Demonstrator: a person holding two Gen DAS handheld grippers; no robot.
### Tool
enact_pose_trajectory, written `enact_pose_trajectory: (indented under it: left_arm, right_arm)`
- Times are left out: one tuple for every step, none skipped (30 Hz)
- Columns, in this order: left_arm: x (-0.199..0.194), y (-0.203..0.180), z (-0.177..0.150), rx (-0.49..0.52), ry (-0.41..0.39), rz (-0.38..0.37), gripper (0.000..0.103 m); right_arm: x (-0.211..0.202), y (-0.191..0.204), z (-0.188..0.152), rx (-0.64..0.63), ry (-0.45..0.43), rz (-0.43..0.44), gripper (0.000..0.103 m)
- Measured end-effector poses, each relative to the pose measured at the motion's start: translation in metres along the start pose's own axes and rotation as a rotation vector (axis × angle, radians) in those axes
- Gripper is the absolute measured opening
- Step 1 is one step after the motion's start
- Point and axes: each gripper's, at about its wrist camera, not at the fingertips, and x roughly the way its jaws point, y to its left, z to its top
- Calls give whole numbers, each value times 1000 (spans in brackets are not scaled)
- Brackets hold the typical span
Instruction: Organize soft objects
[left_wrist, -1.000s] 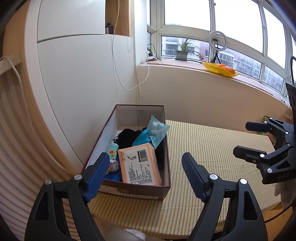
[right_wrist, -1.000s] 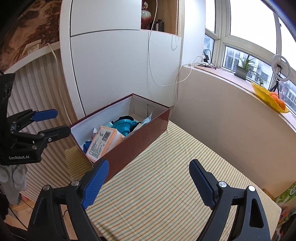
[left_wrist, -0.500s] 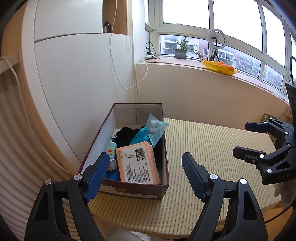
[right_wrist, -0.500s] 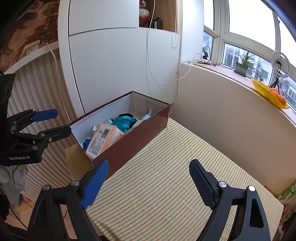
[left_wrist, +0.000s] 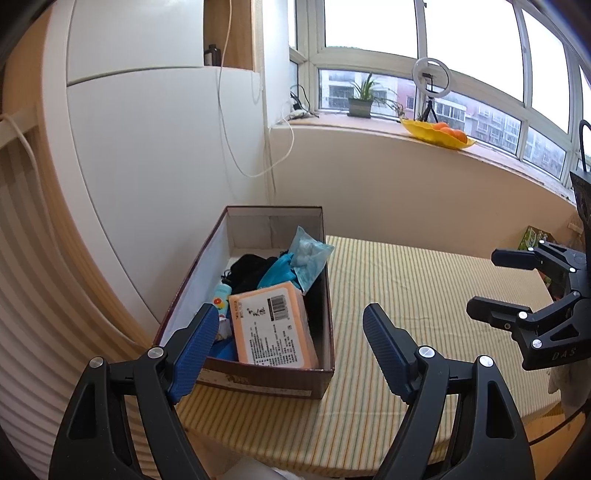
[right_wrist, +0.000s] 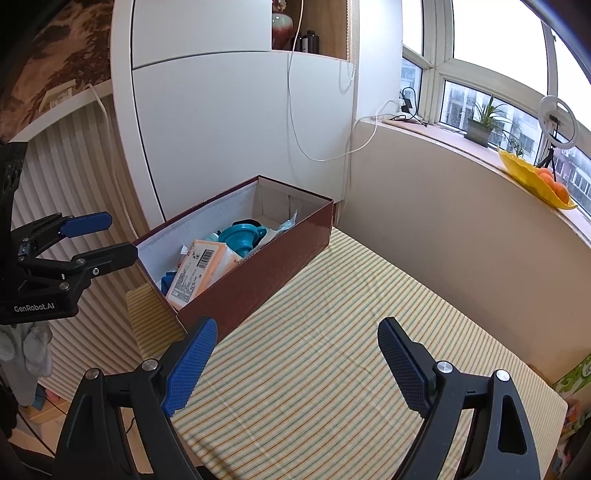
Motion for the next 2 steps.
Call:
enact_pose_trajectory:
  left_arm:
    - [0,0,0,1,-4,-10,80]
    - [0,0,-1,-1,0,-10,80]
  right_arm:
    - [0,-1,-1,2,0,-2,86]
    - [0,-1,-2,4,0,-5,86]
